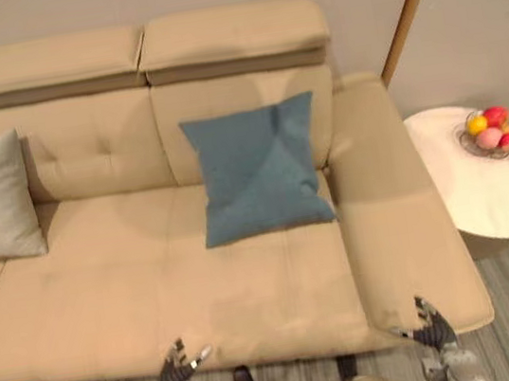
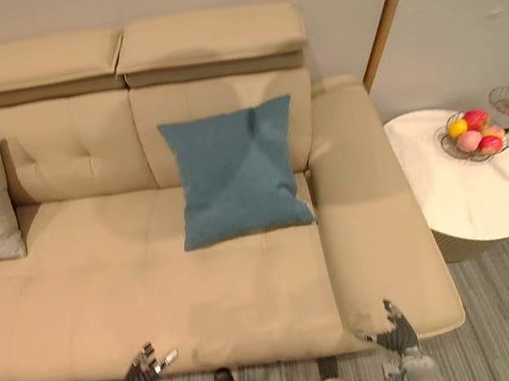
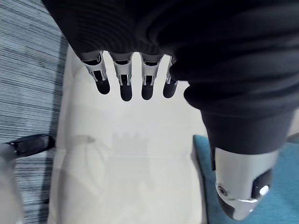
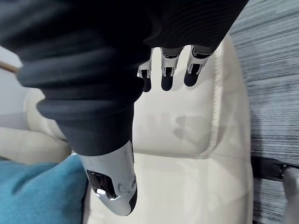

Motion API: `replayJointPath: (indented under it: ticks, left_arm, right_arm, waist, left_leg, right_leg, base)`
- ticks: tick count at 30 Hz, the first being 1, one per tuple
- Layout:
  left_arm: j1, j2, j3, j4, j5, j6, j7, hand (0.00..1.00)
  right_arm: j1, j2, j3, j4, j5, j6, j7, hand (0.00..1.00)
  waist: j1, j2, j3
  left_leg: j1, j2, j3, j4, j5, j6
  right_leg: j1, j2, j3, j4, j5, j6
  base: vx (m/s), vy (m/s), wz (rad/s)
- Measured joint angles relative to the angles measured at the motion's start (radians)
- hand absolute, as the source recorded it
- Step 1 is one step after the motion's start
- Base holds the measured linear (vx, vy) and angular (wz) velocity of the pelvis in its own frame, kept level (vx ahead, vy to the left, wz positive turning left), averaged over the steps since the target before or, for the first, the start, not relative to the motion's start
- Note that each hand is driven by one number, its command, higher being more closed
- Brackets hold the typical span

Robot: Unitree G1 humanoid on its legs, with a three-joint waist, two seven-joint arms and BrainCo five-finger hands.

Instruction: Pick up cushions and gather them together orderly.

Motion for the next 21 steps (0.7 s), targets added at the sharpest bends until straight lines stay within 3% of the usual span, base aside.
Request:
replayJointPath:
  ticks: [6, 10, 12, 13, 14, 15, 17, 18, 20, 21]
  left_arm:
    - [0.029, 0.007, 0.000, 0.034, 0.053, 0.000, 0.002, 0.00]
    - [0.015, 0.050, -0.001, 0.013, 0.060, -0.003, 0.002, 0.00]
    - [-0.008, 0.081, 0.000, -0.021, 0.057, -0.003, 0.003, 0.00]
    - [-0.017, 0.090, 0.000, -0.045, 0.053, -0.003, 0.006, 0.00]
    - [-0.029, 0.092, 0.003, -0.076, 0.048, -0.008, 0.017, 0.00]
    - [-0.041, 0.090, 0.000, -0.092, 0.043, -0.011, 0.025, 0.00]
    - [-0.039, 0.092, 0.000, -0.130, 0.042, -0.014, 0.045, 0.00]
    - [-0.032, 0.085, 0.000, -0.152, 0.042, -0.012, 0.052, 0.00]
    - [-0.031, 0.068, -0.001, -0.170, 0.039, -0.012, 0.065, 0.00]
    - [-0.040, 0.049, -0.003, -0.173, 0.034, -0.011, 0.066, 0.00]
  right_arm:
    - [0.004, -0.012, -0.020, 0.087, -0.035, 0.015, 0.001, 0.00]
    - [-0.023, -0.040, -0.014, 0.104, -0.056, 0.017, 0.009, 0.00]
    - [-0.047, -0.047, 0.005, 0.105, -0.058, 0.017, 0.005, 0.00]
    - [-0.061, -0.059, 0.031, 0.106, -0.058, 0.017, -0.002, 0.00]
    - [-0.091, -0.063, 0.039, 0.113, -0.058, 0.019, -0.003, 0.00]
    - [-0.089, -0.057, 0.046, 0.124, -0.058, 0.023, -0.004, 0.00]
    - [-0.072, -0.050, 0.060, 0.135, -0.059, 0.023, -0.004, 0.00]
    - [-0.065, -0.050, 0.059, 0.135, -0.063, 0.022, -0.006, 0.00]
    - [-0.077, -0.052, 0.059, 0.133, -0.063, 0.022, -0.012, 0.00]
    - [-0.107, -0.056, 0.057, 0.129, -0.063, 0.021, -0.023, 0.00]
  waist:
    - [-0.022, -0.004, -0.021]
    - [-0.023, -0.016, -0.017]
    - [-0.017, -0.036, -0.008]
    - [-0.018, -0.037, 0.000]
    - [-0.026, -0.017, 0.016]
    - [-0.038, -0.003, 0.029]
    - [-0.043, -0.016, 0.030]
    - [-0.038, -0.027, 0.028]
    - [-0.017, -0.039, 0.024]
    - [0.007, -0.031, 0.024]
  left_leg:
    - [0.070, -0.001, 0.020, -0.009, -0.015, -0.010]
    - [0.045, -0.007, 0.055, 0.008, -0.027, -0.001]
    - [-0.027, -0.026, 0.034, 0.090, -0.058, 0.053]
    - [-0.062, -0.033, 0.008, 0.130, -0.076, 0.085]
    - [-0.082, -0.003, 0.014, 0.152, -0.075, 0.078]
    - [-0.084, -0.002, -0.007, 0.172, -0.074, 0.076]
    - [-0.083, -0.010, -0.048, 0.197, -0.073, 0.076]
    - [-0.096, -0.020, -0.059, 0.208, -0.068, 0.072]
    - [-0.133, -0.027, -0.068, 0.236, -0.053, 0.066]
    - [-0.184, -0.013, -0.067, 0.245, -0.030, 0.056]
  right_leg:
    - [0.053, 0.003, 0.021, -0.003, -0.010, 0.001]
    - [-0.013, 0.003, 0.069, 0.041, -0.004, 0.007]
    - [-0.094, -0.006, 0.096, 0.116, 0.012, 0.008]
    - [-0.122, -0.008, 0.097, 0.128, 0.042, 0.033]
    - [-0.144, -0.009, 0.076, 0.238, -0.019, 0.048]
    - [-0.188, -0.021, 0.060, 0.513, -0.162, 0.025]
    - [-0.142, -0.026, 0.038, 0.750, -0.268, 0.063]
    - [-0.090, -0.029, 0.034, 0.748, -0.294, 0.074]
    - [-0.043, -0.025, 0.025, 0.606, -0.357, 0.048]
    - [-0.027, 0.000, 0.015, 0.479, -0.379, 0.013]
  base:
    - [0.03, 0.006, -0.11]
    - [-0.01, 0.013, -0.34]
    - [-0.04, 0.023, -0.44]
    - [-0.12, 0.029, -0.39]
    - [-0.16, 0.020, -0.03]
    - [-0.12, -0.006, 0.28]
    - [-0.10, -0.053, 0.63]
    - [-0.15, -0.115, 0.52]
    - [-0.14, -0.134, 0.04]
    - [-0.18, -0.102, -0.12]
